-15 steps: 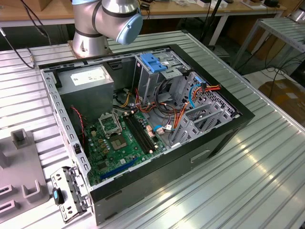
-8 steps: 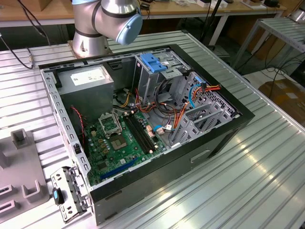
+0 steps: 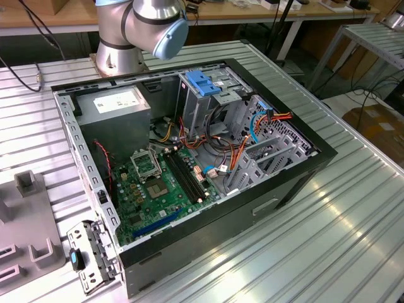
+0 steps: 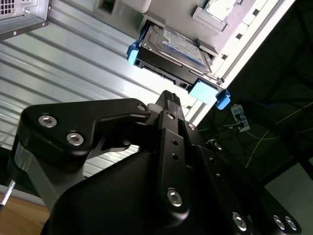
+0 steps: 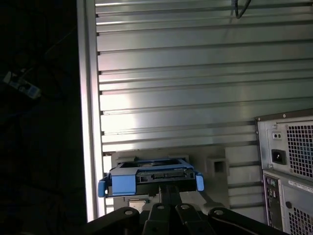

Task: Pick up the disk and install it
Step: 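Reach for the disk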

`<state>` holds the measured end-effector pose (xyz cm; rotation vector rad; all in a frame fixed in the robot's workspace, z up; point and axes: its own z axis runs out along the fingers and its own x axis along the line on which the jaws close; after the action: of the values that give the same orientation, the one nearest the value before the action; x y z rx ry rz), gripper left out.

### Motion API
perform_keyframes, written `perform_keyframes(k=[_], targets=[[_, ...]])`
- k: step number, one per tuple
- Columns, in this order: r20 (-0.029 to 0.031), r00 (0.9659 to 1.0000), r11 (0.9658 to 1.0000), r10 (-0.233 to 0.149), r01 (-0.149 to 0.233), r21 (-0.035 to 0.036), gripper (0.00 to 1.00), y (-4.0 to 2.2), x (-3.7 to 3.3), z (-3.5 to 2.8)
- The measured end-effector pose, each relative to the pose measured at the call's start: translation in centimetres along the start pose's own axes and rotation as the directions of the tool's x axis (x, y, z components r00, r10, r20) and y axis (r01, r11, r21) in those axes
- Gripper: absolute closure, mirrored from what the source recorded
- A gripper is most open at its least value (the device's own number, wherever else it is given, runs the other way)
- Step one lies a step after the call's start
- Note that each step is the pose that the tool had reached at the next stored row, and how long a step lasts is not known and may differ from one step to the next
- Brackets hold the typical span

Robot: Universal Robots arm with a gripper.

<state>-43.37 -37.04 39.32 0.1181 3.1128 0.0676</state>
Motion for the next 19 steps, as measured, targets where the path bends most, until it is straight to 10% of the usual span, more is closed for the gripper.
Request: perform_keyframes(k=[19], targets=[[0.0,1.0,1.0,0.0,0.0,0.0,0.89,-0.15,1.71,-0.05]])
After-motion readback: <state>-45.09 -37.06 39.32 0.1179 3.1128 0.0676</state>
